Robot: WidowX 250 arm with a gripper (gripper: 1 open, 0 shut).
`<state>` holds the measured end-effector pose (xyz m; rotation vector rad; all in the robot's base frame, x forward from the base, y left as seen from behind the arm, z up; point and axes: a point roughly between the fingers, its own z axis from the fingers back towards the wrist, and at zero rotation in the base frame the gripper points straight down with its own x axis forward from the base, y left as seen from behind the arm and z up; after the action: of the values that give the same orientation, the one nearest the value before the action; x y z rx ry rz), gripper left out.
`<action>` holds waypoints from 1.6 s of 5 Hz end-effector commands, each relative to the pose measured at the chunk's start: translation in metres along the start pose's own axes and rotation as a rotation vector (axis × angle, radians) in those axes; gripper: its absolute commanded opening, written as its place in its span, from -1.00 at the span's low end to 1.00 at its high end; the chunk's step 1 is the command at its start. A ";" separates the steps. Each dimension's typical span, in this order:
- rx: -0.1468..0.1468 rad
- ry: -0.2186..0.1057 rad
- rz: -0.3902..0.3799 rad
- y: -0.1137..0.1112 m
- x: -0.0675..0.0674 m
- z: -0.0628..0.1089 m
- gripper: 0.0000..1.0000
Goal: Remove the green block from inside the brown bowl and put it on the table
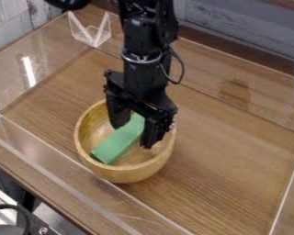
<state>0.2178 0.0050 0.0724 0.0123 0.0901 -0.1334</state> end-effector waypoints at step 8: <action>0.006 -0.091 -0.043 -0.011 0.009 -0.008 1.00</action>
<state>0.2201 -0.0046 0.0590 0.0100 0.0251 -0.1660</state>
